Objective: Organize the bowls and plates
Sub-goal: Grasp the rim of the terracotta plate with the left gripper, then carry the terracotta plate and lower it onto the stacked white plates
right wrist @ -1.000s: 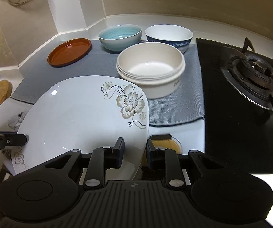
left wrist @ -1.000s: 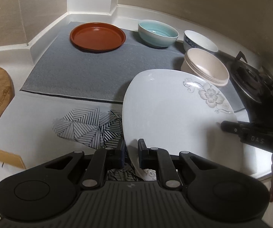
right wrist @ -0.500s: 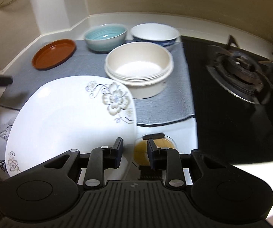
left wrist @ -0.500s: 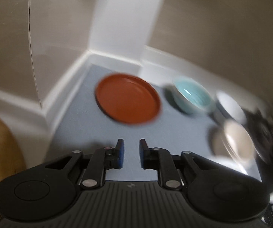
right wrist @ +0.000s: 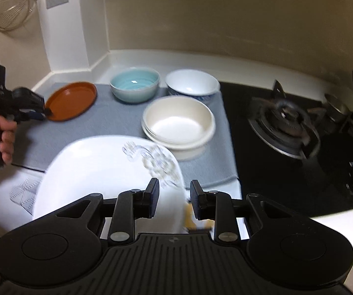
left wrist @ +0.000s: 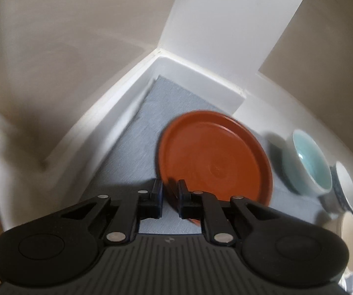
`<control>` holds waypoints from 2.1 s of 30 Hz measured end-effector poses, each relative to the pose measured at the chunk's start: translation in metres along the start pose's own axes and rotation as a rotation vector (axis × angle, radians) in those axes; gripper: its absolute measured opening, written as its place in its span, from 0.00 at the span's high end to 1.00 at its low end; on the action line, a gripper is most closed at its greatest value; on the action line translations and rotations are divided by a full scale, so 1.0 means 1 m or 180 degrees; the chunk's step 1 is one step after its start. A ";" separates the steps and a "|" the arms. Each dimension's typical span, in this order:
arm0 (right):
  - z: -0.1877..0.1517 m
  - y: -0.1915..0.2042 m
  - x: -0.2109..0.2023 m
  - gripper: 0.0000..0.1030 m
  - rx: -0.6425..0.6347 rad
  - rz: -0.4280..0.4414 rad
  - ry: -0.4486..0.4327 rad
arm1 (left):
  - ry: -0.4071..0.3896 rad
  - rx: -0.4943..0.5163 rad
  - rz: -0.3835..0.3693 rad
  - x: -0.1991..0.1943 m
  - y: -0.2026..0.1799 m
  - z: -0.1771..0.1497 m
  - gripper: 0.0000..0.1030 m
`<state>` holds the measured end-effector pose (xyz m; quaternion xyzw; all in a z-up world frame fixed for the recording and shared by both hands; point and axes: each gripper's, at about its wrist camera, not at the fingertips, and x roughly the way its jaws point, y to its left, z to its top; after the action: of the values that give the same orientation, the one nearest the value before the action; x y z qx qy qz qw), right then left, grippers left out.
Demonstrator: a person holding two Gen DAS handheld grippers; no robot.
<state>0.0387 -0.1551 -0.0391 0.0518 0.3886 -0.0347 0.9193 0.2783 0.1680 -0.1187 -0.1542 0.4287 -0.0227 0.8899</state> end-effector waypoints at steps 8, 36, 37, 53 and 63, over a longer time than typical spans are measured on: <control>0.040 0.057 0.024 0.70 -0.0399 0.0411 -0.0075 | 0.0220 0.0253 -0.0012 -0.065 0.038 -0.050 0.90; 0.073 0.194 0.163 0.71 -0.0862 0.0982 0.0801 | 0.0179 0.0406 -0.0055 -0.089 0.059 -0.078 0.85; 0.072 0.194 0.164 0.72 -0.0861 0.0985 0.0809 | 0.0178 0.0409 -0.0053 -0.089 0.059 -0.079 0.85; 0.061 0.190 0.166 0.82 -0.0846 0.0986 0.0766 | 0.0123 0.0462 0.0046 -0.088 0.054 -0.083 0.86; 0.059 0.188 0.152 0.86 -0.0947 0.1047 0.0669 | 0.0069 0.0316 0.0109 -0.108 0.053 -0.093 0.86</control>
<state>0.2056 0.0202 -0.0943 -0.0183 0.4692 0.1787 0.8646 0.1337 0.2139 -0.1066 -0.1022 0.4393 -0.0304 0.8920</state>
